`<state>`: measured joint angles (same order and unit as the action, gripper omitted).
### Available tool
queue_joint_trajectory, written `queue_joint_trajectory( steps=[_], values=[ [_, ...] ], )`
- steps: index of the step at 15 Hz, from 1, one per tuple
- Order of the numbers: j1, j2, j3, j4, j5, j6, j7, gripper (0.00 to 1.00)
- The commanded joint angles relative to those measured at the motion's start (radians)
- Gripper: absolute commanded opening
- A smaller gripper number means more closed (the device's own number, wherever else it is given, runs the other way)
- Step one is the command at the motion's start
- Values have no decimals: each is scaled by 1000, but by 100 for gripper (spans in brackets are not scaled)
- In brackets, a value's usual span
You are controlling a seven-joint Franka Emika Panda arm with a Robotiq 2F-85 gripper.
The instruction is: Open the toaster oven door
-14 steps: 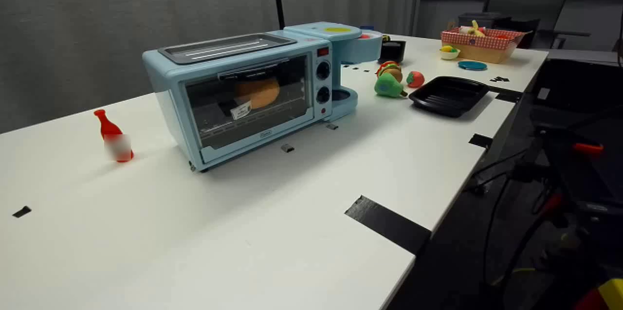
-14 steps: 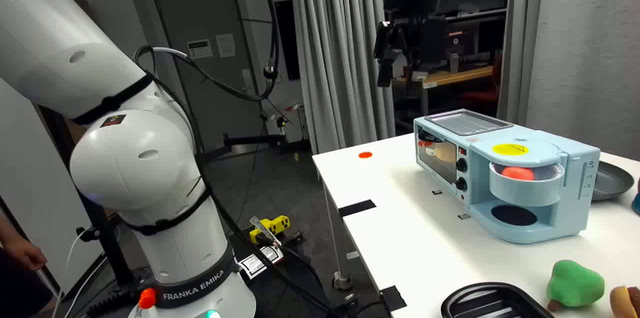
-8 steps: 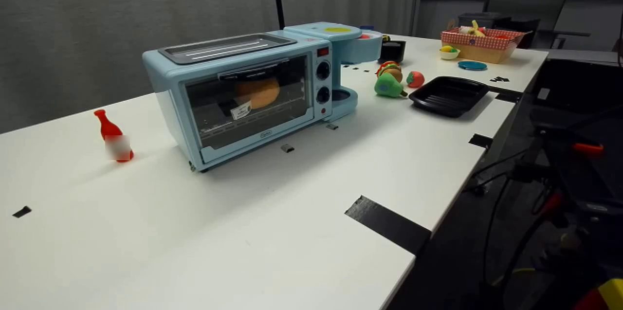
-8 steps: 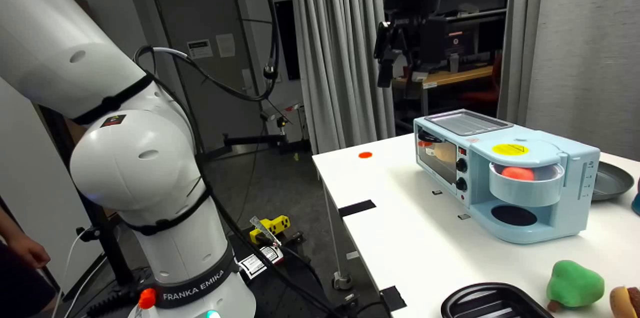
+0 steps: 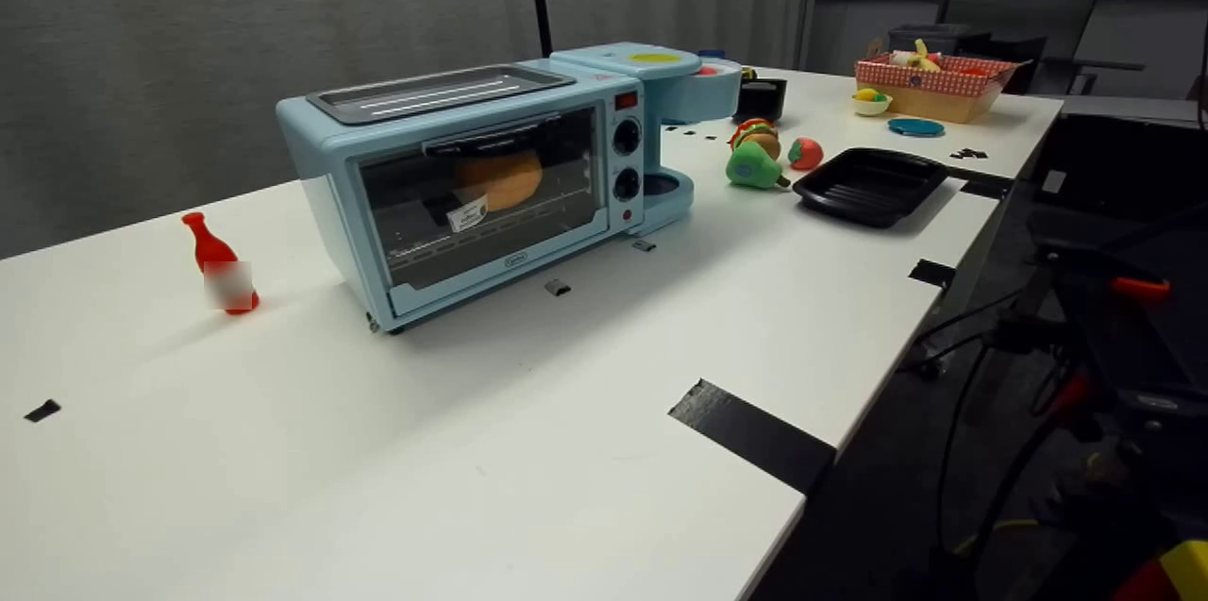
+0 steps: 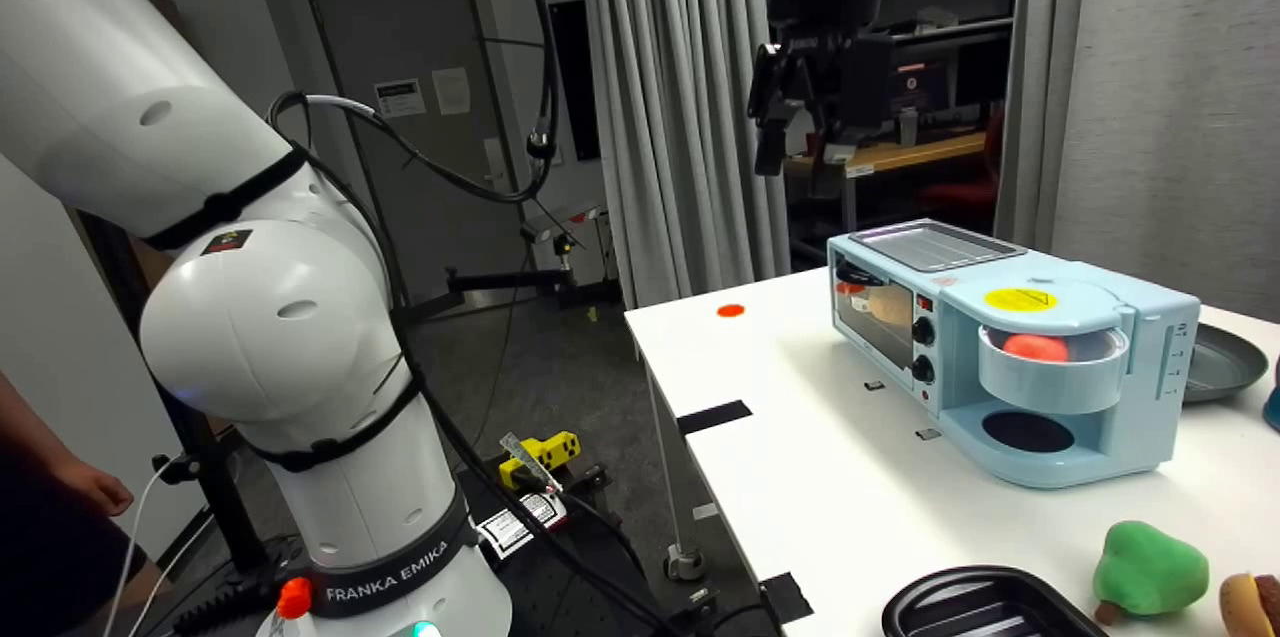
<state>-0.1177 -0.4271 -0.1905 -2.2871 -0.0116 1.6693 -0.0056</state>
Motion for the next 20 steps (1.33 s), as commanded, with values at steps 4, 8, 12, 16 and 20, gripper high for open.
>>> queue_joint_trajectory(
  steps=[4, 8, 12, 16, 20],
  values=[
    [-2, 6, 44, -28, 1, 101, 20, 100],
    [19, 37, 102, -65, 6, 239, 61, 100],
    [48, 106, 168, -69, 16, 335, 135, 100],
    [78, 189, 213, -33, 48, 401, 238, 100],
    [104, 274, 235, 23, 136, 473, 338, 100]
  ],
)
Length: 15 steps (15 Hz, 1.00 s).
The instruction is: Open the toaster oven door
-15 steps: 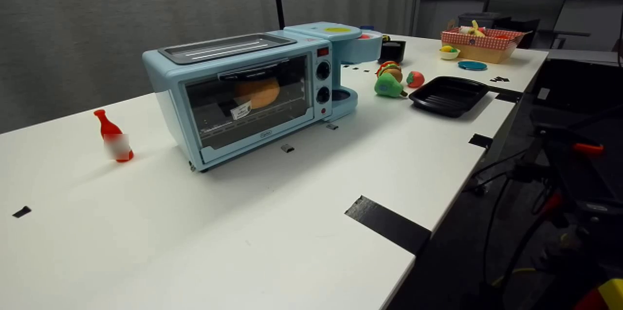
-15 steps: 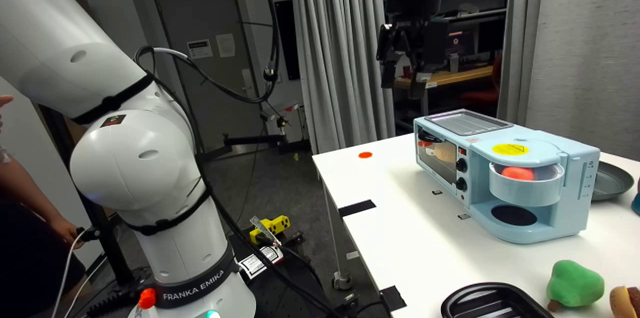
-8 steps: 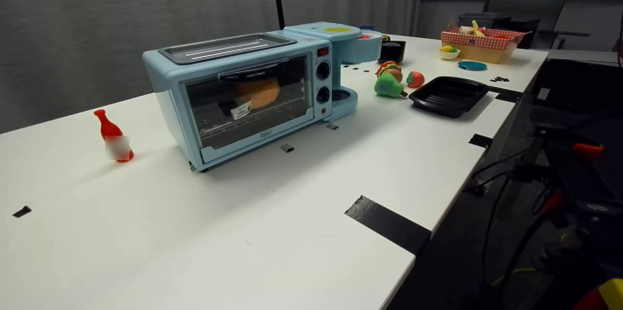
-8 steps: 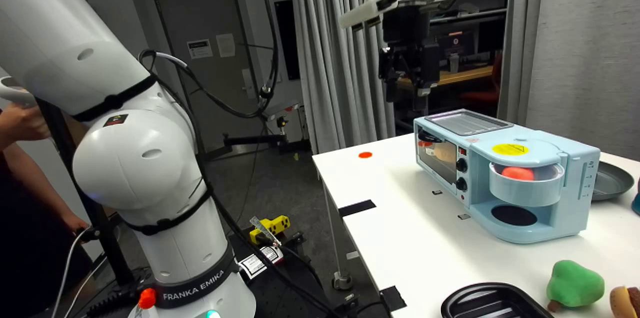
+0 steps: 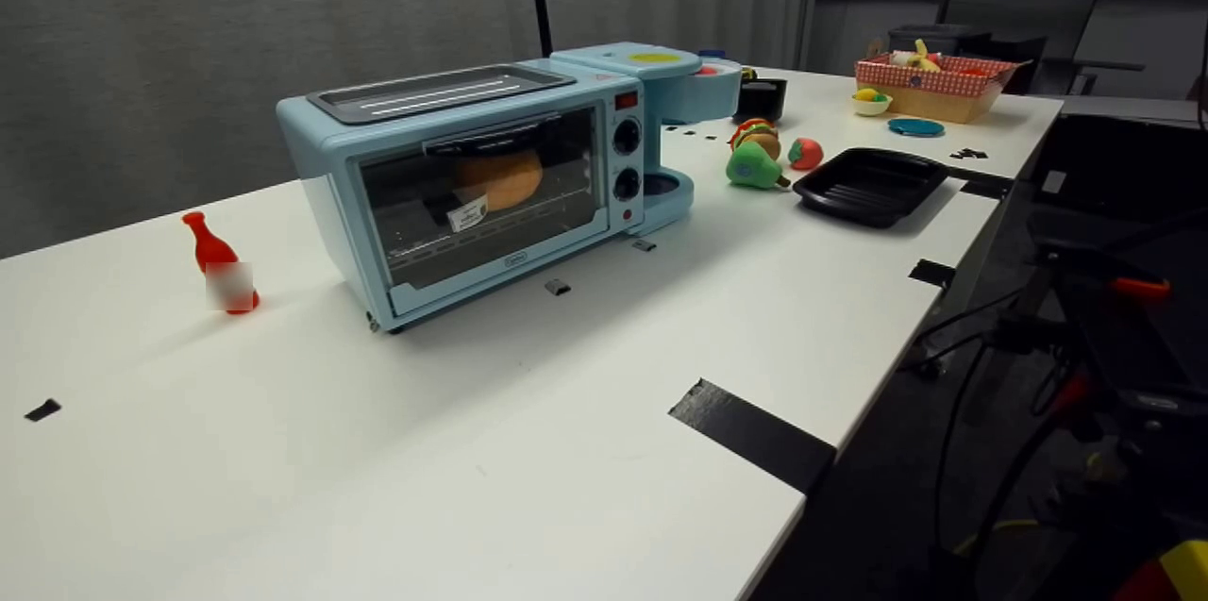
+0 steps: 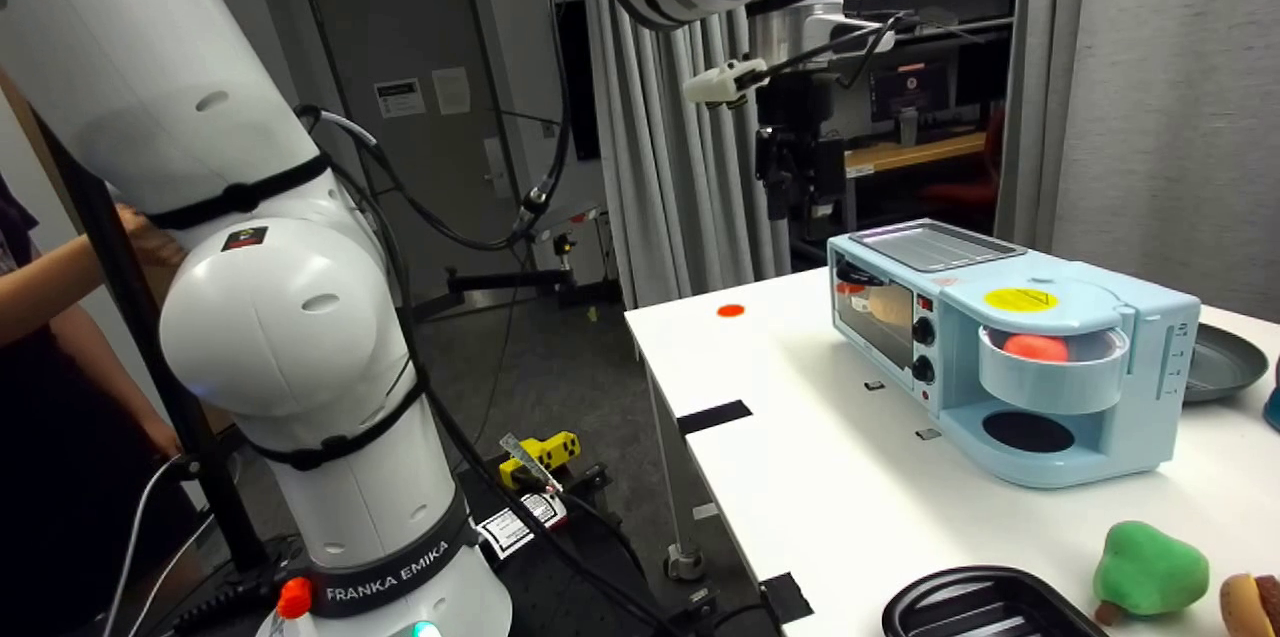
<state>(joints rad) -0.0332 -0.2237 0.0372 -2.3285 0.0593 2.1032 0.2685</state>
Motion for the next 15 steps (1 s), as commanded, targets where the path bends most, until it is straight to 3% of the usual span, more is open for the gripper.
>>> queue_joint_trajectory(
  steps=[1, 5, 6, 15],
  values=[
    [24, 90, 11, 80, 86, 57, 82, 100],
    [46, 164, 24, 144, 152, 128, 133, 100],
    [39, 120, 15, 96, 119, 104, 107, 100],
    [48, 158, 19, 133, 127, 116, 127, 100]
  ],
)
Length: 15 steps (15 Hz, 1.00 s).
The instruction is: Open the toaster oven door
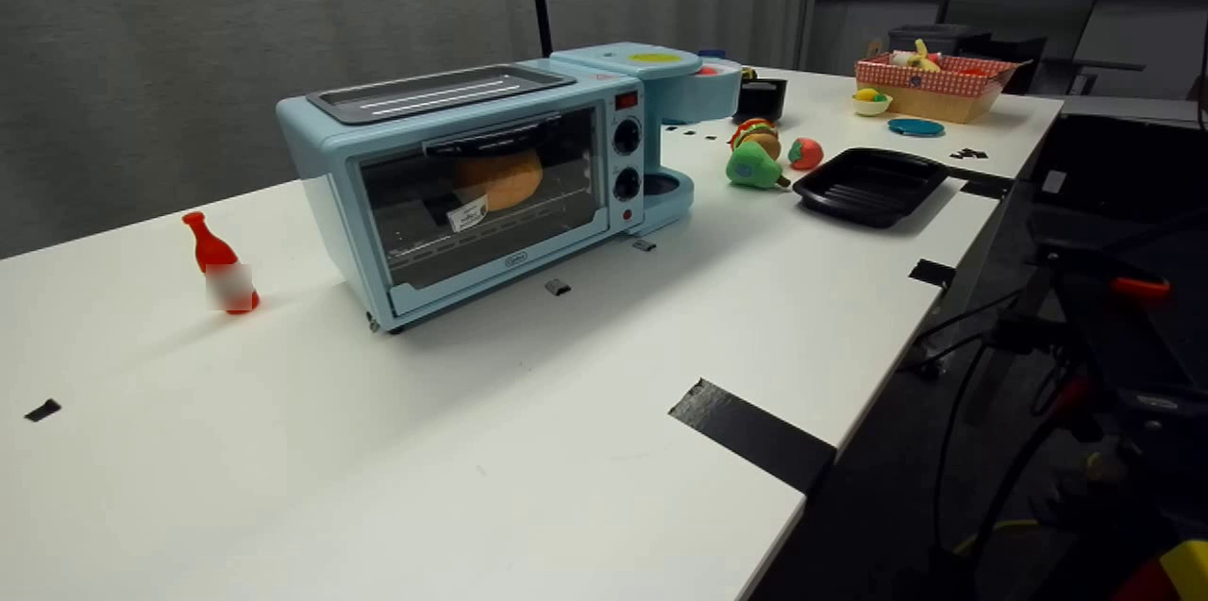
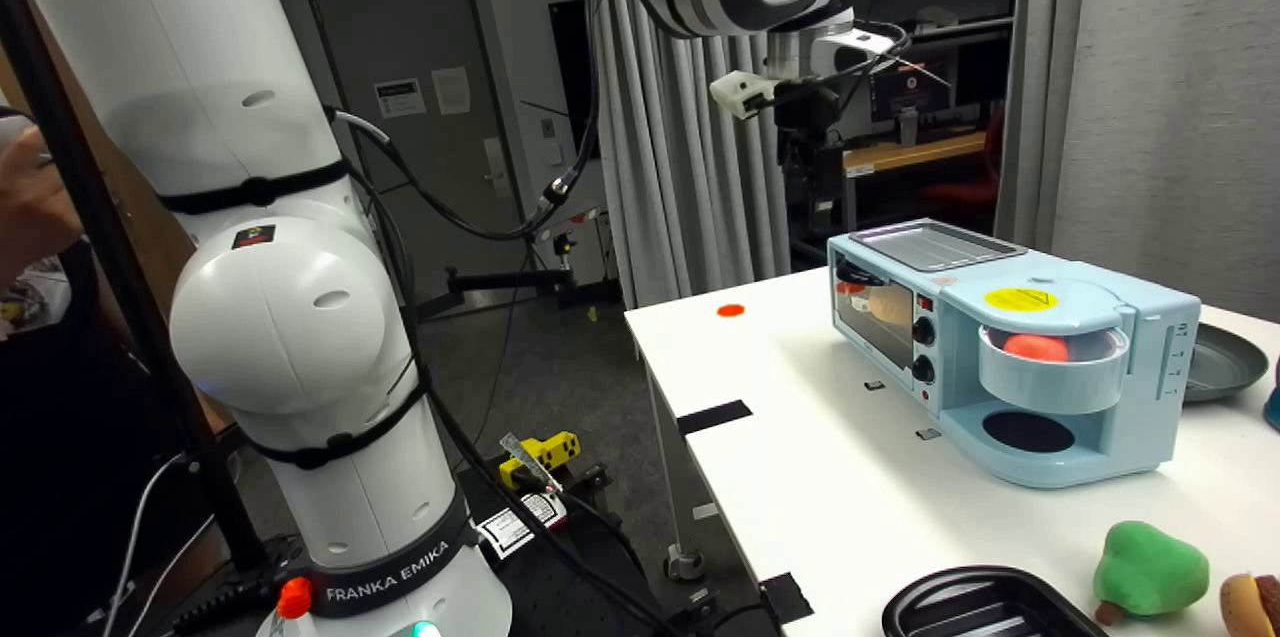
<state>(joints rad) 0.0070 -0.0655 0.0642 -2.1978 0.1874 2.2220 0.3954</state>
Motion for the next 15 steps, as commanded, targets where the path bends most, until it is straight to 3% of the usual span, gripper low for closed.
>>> queue_joint_trajectory(
  steps=[1, 8, 15],
  values=[
    [10, 15, -9, 13, 39, -1, -6, 100],
    [23, 120, -1, 58, 181, 28, 107, 100],
    [69, 241, 6, 116, 249, 211, 337, 100]
  ],
)
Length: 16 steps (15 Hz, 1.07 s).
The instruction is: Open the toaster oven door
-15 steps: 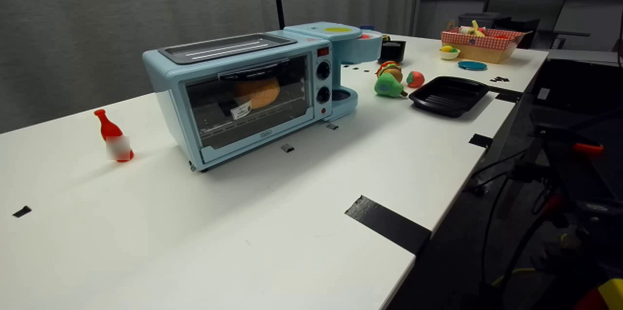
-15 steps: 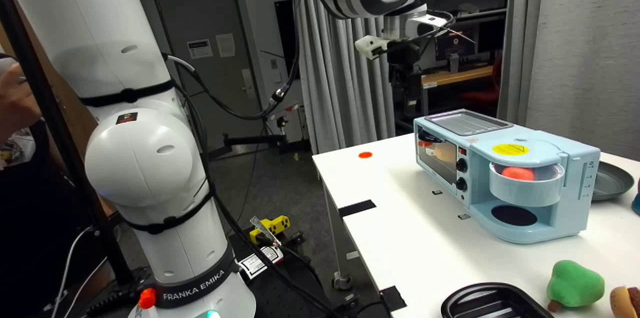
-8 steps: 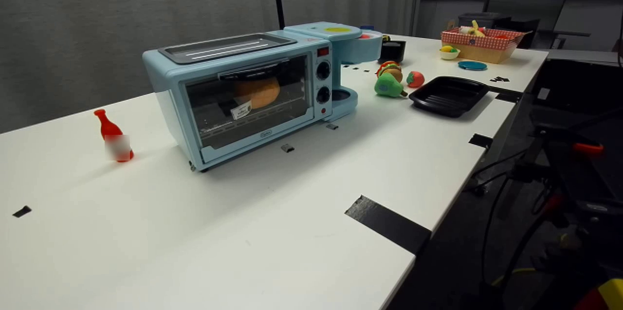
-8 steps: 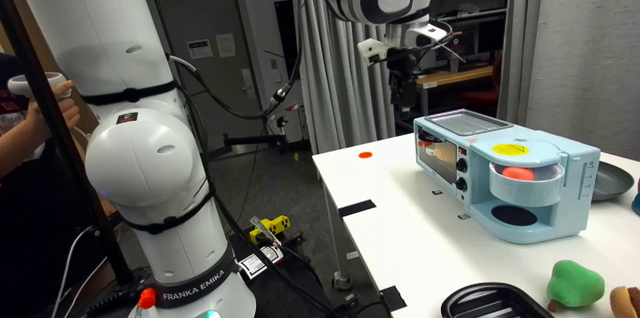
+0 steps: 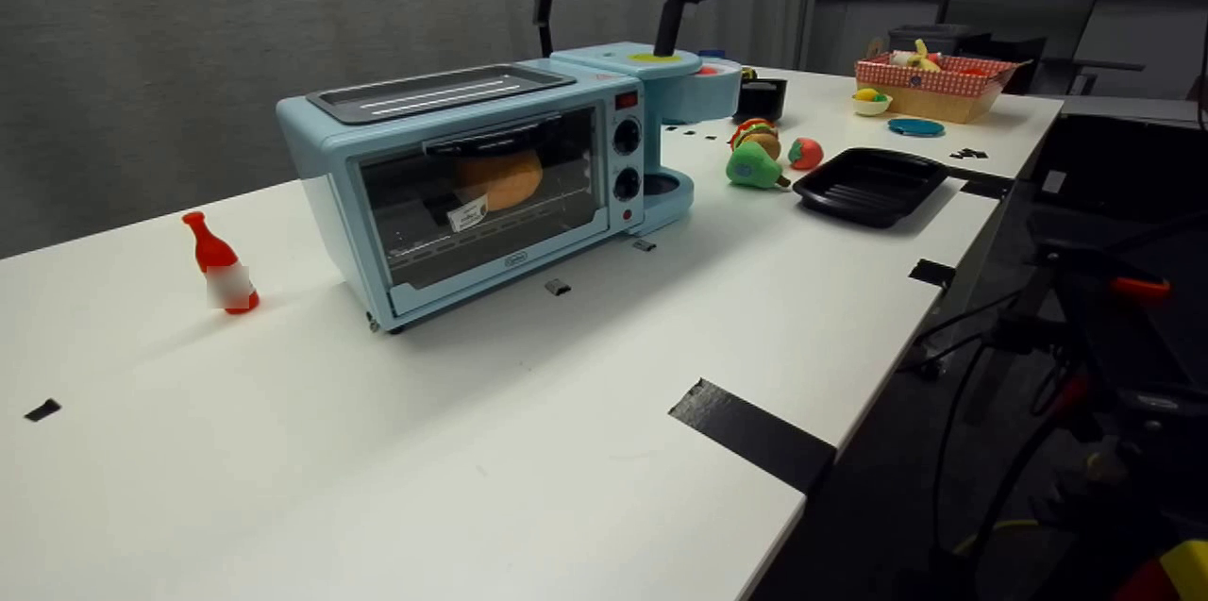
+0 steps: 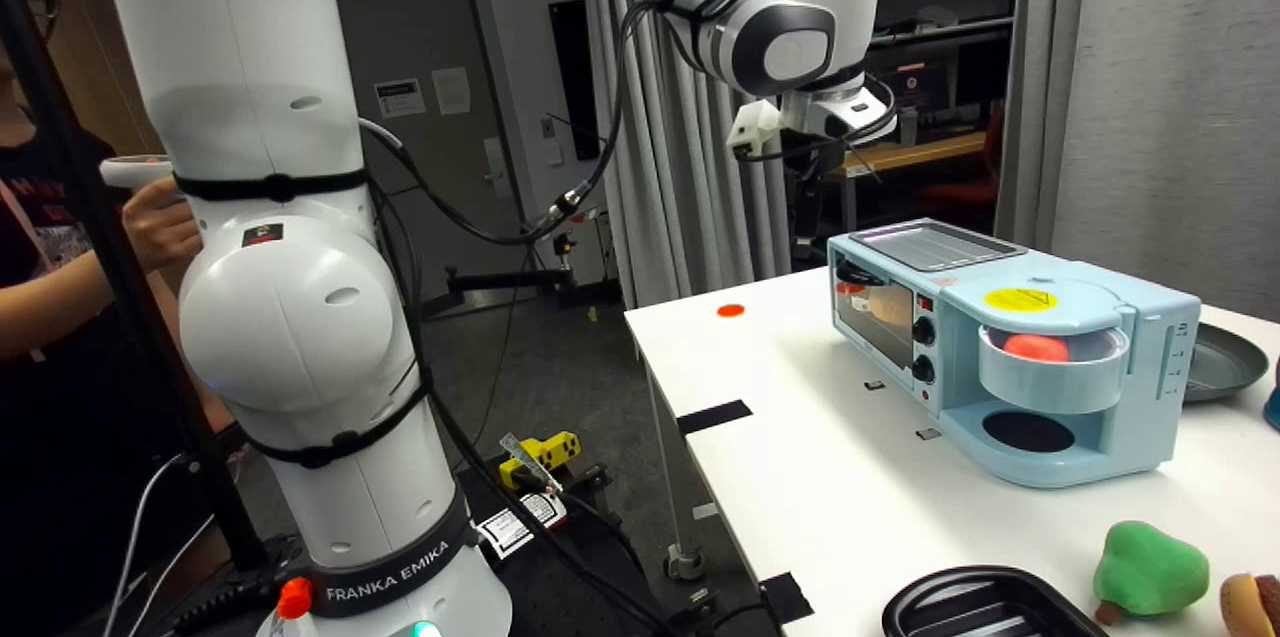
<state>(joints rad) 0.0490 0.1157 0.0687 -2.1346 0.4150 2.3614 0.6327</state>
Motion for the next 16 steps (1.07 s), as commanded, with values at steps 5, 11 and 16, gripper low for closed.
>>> queue_joint_trajectory(
  steps=[5, 11, 16],
  values=[
    [73, 138, -22, 108, -85, 159, 330, 100],
    [94, 178, -58, 133, -215, 133, 559, 100],
    [83, 198, -51, 138, -201, 119, 621, 100]
  ],
)
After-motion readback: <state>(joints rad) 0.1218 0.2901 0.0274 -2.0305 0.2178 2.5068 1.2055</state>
